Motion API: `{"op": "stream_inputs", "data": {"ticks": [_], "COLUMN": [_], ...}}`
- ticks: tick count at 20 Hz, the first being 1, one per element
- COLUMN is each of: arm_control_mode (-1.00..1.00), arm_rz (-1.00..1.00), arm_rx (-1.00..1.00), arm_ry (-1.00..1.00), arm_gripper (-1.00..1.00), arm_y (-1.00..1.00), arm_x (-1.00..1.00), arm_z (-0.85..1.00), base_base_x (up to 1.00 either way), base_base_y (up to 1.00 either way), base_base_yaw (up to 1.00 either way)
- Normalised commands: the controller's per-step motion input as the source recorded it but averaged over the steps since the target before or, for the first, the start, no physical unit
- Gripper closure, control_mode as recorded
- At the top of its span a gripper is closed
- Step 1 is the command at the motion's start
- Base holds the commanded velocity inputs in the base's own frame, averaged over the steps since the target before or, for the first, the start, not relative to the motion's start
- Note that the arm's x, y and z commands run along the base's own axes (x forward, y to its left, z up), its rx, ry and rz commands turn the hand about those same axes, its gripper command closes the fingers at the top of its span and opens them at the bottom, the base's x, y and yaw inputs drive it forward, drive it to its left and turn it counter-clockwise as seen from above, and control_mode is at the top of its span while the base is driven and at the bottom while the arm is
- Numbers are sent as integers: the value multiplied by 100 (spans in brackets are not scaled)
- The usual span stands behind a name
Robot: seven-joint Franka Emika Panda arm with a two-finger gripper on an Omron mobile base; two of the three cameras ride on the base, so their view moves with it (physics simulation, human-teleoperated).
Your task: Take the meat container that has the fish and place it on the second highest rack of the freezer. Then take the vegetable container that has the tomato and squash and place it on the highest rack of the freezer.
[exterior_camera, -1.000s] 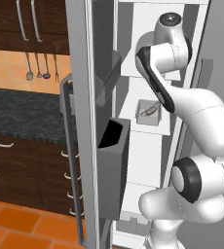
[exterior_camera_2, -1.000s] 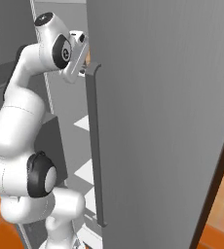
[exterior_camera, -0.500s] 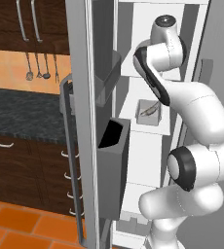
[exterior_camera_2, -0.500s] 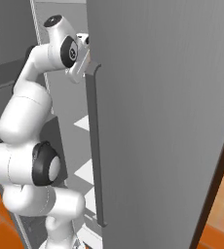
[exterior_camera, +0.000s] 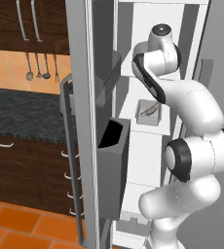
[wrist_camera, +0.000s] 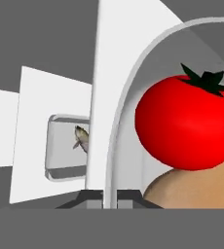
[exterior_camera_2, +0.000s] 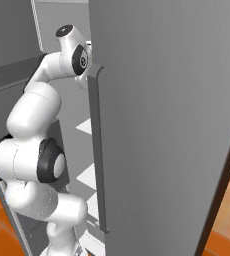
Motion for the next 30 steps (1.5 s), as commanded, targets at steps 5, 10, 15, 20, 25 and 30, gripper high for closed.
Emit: {"op": "stream_inputs", "data": {"ticks": [5,10,15,20,25,30], "arm_control_mode": [-100,-100,-100,-100,-100,-100], "arm_rz": [-1,0,0,0,0,0], "arm_rx": [0,0,0,0,0,0], "arm_ry": [0,0,0,0,0,-4], "arm_gripper": [100,100,100,-100,-100,-100], "arm_y": [-26,-18,-5,0,0,0], "arm_x": [57,46,11,0,0,-4], "arm_z": [0,-2,-3,0,0,0], "base_base_x": [0,0,0,0,0,0], "base_base_y": [0,0,0,0,0,0], "base_base_yaw": [0,0,0,0,0,0]}}
